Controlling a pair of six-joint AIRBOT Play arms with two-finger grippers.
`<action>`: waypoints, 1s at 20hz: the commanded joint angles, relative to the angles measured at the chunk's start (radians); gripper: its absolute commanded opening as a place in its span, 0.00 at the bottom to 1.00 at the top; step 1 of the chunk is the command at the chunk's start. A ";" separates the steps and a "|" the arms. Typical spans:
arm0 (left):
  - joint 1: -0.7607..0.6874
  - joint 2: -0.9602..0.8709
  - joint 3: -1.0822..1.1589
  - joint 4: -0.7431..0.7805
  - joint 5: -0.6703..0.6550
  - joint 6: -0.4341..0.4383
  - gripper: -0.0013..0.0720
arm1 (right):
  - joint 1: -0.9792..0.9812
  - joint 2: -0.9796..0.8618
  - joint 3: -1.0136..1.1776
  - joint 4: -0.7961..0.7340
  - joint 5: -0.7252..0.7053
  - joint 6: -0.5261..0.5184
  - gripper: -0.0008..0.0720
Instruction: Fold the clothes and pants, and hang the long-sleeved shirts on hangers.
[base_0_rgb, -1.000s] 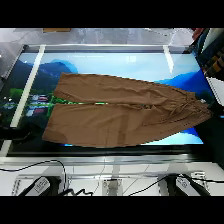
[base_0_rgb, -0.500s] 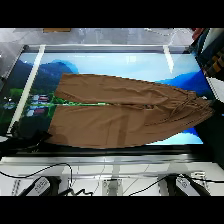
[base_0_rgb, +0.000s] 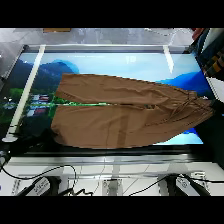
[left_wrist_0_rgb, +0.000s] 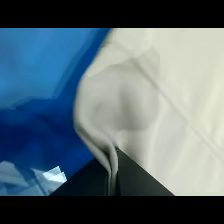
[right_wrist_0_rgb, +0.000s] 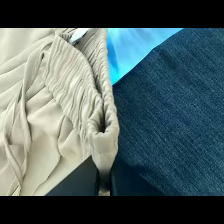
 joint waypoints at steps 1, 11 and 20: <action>-0.051 0.000 0.074 -0.066 0.036 0.024 0.04 | 0.000 0.001 0.045 -0.008 0.090 -0.001 0.05; 0.029 0.208 0.491 -0.004 -0.017 0.016 0.04 | 0.000 0.006 0.261 -0.016 0.573 -0.079 0.05; 0.018 0.192 0.491 0.002 -0.018 0.005 0.04 | 0.000 0.219 0.261 -0.077 0.644 -0.078 0.04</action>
